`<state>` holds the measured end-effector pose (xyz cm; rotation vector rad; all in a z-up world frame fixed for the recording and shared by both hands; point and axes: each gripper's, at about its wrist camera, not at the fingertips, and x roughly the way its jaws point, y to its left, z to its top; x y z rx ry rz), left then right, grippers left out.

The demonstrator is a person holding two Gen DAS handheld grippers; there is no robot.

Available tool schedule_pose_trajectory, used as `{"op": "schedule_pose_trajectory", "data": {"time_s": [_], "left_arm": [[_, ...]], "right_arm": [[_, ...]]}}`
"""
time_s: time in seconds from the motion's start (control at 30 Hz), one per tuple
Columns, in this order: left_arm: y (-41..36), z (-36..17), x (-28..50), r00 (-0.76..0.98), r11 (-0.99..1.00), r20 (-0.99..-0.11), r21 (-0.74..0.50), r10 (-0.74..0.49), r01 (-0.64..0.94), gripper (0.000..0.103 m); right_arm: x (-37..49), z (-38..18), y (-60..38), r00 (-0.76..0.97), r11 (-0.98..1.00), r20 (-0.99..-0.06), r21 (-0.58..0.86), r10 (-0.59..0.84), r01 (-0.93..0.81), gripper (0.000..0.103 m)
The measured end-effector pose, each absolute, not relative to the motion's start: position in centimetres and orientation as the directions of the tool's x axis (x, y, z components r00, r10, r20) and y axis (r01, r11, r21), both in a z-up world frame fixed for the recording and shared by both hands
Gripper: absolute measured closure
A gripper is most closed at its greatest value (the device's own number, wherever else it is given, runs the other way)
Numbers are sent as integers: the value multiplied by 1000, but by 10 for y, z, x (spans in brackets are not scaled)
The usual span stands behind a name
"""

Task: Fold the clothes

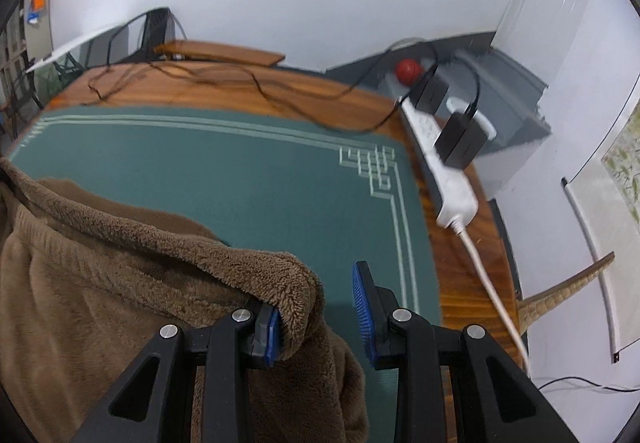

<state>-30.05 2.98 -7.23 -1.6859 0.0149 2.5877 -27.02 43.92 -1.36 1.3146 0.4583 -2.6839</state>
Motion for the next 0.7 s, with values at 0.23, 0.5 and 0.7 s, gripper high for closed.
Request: {"op": "schedule_pose_trajectory", "data": {"time_s": [0.23,0.5,0.7], "left_arm": [[27,-82,-305,-395,-997,-918,65,-44,-40,26],[-13,-75,-283,-355,-958,-896,-286,265,7,24],[-9,-55,-262,-384,-945,-865,-318,324,-79,24]], "right_arm": [[-278,-28,450,-534,-968,-845,-102,-38,230,44],[-247,6,466,-556,-949,-798,61,-233,310,31],[-239,1,450,-534,-887,-819,-70,-210,456,31]]}}
